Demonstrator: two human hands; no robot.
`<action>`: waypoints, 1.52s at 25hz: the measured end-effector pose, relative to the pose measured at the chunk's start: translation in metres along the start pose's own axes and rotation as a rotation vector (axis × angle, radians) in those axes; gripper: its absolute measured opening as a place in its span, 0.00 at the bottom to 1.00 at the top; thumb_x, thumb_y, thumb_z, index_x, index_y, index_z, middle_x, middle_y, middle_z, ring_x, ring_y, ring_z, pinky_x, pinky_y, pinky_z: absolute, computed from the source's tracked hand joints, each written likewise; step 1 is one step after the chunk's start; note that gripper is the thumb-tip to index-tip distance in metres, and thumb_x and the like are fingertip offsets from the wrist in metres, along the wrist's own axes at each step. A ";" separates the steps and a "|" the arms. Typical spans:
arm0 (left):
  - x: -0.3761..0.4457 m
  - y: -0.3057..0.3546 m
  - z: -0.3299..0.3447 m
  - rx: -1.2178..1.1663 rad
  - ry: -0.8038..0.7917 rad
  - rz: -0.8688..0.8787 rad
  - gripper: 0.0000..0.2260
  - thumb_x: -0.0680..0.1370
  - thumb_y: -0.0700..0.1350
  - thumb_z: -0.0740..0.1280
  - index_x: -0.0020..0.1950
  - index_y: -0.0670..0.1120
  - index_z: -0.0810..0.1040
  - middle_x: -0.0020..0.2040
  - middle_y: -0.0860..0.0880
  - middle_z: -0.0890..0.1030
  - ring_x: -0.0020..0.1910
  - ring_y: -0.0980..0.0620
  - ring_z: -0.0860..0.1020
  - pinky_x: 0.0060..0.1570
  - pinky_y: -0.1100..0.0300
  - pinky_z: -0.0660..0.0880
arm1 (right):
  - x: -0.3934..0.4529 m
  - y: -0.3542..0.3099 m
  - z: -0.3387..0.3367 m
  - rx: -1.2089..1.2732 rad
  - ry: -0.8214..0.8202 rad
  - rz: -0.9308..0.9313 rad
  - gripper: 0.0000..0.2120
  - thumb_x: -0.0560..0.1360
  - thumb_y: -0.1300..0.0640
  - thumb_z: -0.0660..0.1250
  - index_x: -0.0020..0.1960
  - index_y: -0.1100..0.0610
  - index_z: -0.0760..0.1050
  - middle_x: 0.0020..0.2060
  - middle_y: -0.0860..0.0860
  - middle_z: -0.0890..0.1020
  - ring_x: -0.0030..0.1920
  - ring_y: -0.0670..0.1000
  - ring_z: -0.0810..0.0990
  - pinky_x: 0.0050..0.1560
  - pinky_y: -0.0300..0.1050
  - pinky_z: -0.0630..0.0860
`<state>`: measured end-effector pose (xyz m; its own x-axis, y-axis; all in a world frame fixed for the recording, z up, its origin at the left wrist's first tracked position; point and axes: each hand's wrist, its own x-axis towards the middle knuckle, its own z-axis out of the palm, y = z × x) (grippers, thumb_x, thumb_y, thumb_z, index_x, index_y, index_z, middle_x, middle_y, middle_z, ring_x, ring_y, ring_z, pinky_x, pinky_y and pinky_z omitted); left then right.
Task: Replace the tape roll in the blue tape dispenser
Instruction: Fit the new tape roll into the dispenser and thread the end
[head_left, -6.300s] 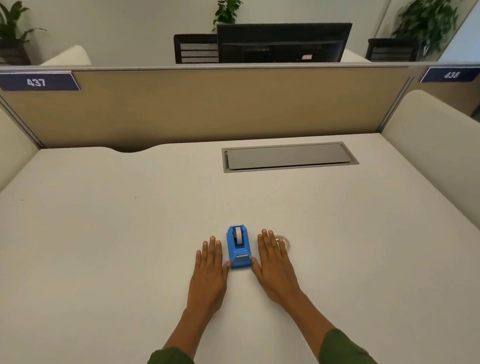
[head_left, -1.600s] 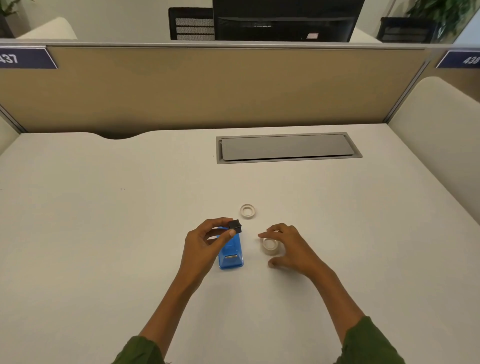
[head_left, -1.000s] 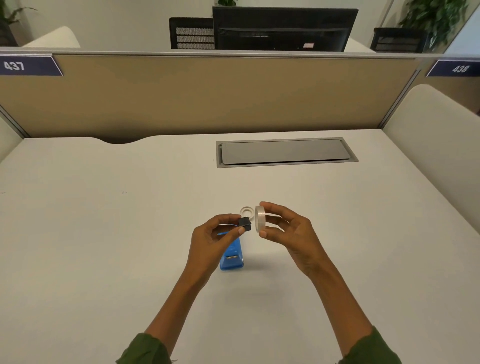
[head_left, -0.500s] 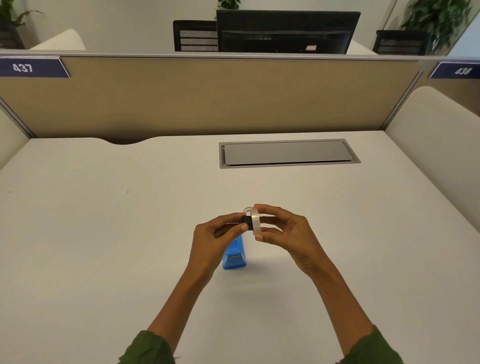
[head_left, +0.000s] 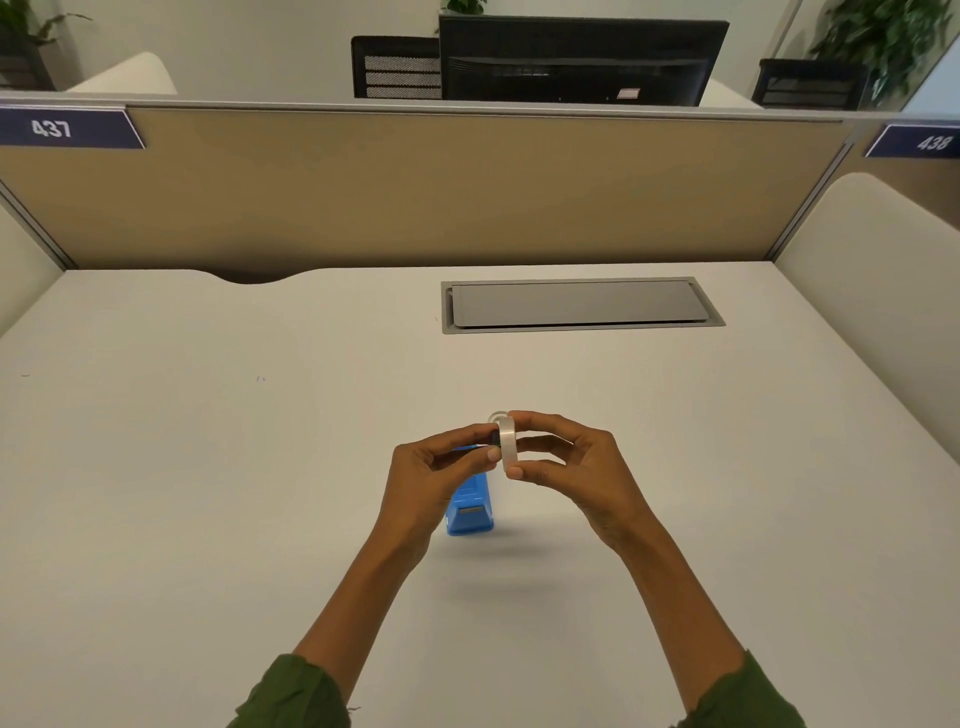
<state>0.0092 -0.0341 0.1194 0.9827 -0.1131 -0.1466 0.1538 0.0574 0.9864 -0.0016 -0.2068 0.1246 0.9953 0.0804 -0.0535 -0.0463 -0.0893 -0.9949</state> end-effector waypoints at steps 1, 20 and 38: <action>0.000 -0.001 0.001 0.006 0.002 0.005 0.12 0.71 0.40 0.71 0.54 0.44 0.81 0.48 0.48 0.84 0.47 0.57 0.82 0.43 0.74 0.76 | 0.000 0.000 0.000 -0.002 0.004 -0.002 0.20 0.65 0.63 0.75 0.56 0.53 0.78 0.53 0.50 0.84 0.52 0.48 0.82 0.51 0.42 0.80; 0.006 0.004 -0.030 0.094 -0.007 0.061 0.09 0.70 0.39 0.72 0.49 0.46 0.83 0.49 0.46 0.85 0.50 0.50 0.82 0.56 0.50 0.77 | 0.017 -0.006 0.019 -0.138 -0.033 -0.078 0.15 0.68 0.65 0.72 0.53 0.53 0.79 0.49 0.50 0.84 0.45 0.47 0.84 0.50 0.39 0.80; 0.026 -0.039 -0.027 0.386 0.087 0.137 0.08 0.70 0.38 0.72 0.48 0.42 0.82 0.46 0.47 0.83 0.44 0.55 0.83 0.47 0.67 0.79 | 0.042 0.038 0.030 -0.398 -0.102 -0.062 0.24 0.65 0.64 0.76 0.60 0.54 0.76 0.52 0.54 0.81 0.46 0.48 0.82 0.51 0.38 0.80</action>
<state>0.0312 -0.0120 0.0747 0.9990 -0.0451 -0.0013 -0.0128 -0.3119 0.9500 0.0360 -0.1770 0.0814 0.9808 0.1939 -0.0227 0.0697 -0.4567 -0.8869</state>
